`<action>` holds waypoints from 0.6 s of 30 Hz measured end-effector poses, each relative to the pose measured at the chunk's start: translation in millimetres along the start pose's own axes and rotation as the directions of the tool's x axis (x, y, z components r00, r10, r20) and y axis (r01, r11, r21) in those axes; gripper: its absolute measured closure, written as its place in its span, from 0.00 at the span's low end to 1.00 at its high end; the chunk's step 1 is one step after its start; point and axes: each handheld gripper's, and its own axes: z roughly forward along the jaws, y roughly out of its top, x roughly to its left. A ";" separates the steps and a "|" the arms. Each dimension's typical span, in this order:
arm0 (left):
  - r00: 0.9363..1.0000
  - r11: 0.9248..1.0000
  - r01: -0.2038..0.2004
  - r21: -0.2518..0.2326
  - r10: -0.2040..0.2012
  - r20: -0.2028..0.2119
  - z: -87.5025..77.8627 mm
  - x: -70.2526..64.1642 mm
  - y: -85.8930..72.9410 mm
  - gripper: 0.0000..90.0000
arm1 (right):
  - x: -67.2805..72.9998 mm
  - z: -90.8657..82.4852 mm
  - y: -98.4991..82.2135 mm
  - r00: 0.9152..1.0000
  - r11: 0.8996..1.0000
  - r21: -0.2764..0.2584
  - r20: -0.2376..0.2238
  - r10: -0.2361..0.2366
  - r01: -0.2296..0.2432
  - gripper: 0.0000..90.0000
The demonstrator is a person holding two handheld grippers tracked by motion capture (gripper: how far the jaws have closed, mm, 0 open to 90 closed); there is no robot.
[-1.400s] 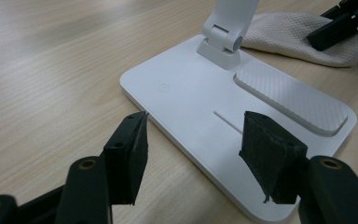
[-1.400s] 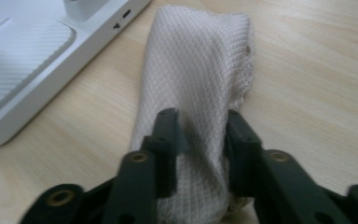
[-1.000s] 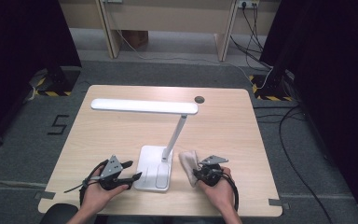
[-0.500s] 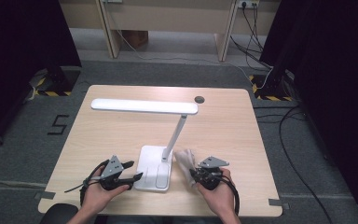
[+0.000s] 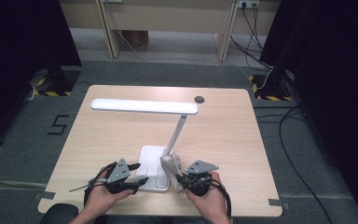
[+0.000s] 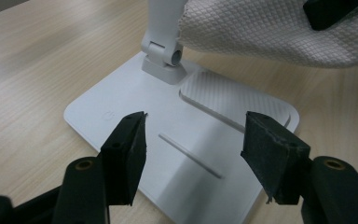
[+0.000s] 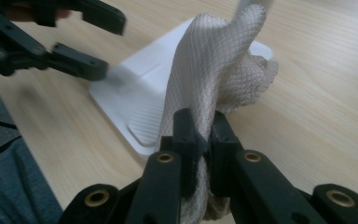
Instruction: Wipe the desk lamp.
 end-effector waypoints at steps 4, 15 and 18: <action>1.000 1.000 -0.030 0.009 0.030 -0.003 1.3 -1.2 0.9 0.41 | 6.8 3.3 6.2 0.999 1.000 -0.005 -0.024 -0.023 0.023 0.94; 0.996 0.996 -0.084 -0.008 0.084 0.018 3.6 -1.3 5.1 0.33 | 20.7 16.3 18.0 0.992 0.997 0.038 -0.109 -0.064 0.069 0.94; 0.994 0.995 -0.100 -0.021 0.101 0.034 1.5 -1.5 6.9 0.32 | 21.9 19.2 19.1 0.989 0.995 0.045 -0.121 -0.081 0.087 0.94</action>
